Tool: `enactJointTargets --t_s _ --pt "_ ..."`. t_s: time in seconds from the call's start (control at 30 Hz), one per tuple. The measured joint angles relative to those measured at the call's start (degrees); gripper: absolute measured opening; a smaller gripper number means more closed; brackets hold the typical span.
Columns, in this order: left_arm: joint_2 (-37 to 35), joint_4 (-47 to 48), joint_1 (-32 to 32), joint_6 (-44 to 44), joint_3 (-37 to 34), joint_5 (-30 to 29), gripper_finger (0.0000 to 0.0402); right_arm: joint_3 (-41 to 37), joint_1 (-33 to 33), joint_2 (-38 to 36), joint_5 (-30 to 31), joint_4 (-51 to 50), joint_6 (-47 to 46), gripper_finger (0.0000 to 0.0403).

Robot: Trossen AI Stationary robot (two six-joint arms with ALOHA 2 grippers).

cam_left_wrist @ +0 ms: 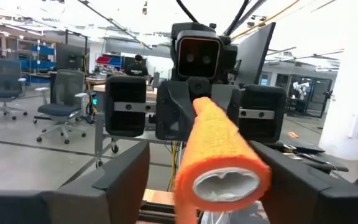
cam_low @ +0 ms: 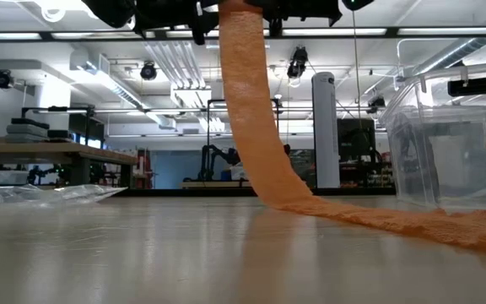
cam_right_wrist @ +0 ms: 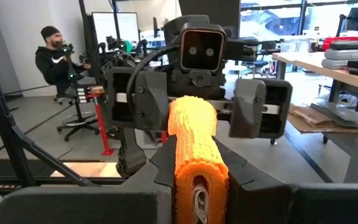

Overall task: Roll bandage
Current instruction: Roll the orange bandage

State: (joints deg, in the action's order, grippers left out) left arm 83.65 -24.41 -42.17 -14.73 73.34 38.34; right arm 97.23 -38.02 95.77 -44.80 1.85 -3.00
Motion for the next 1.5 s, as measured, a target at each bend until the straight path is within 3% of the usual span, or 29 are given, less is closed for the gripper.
enactJointTargets --t_s 0.33,0.57,1.07,1.23,1.5 --pt "0.01 -0.58 0.15 1.69 0.0 0.12 0.0111 0.0 -0.06 0.01 0.29 -0.02 -0.28 0.0052" --pt "-0.28 -0.41 0.15 5.94 0.0 1.33 0.0051 0.0 0.0 0.01 -0.2 -0.02 -2.44 0.007" --pt "-0.98 -0.58 0.13 13.62 0.0 1.61 0.005 0.0 0.02 0.01 -0.89 0.08 -11.42 0.0187" --pt "-1.15 -0.57 0.13 21.23 0.0 1.63 0.005 0.0 -0.62 0.01 -0.87 0.01 -19.79 0.0222" --pt "-1.15 0.93 0.13 29.25 0.02 1.32 0.005 0.0 -0.59 0.01 -2.19 0.42 -25.92 0.0275"
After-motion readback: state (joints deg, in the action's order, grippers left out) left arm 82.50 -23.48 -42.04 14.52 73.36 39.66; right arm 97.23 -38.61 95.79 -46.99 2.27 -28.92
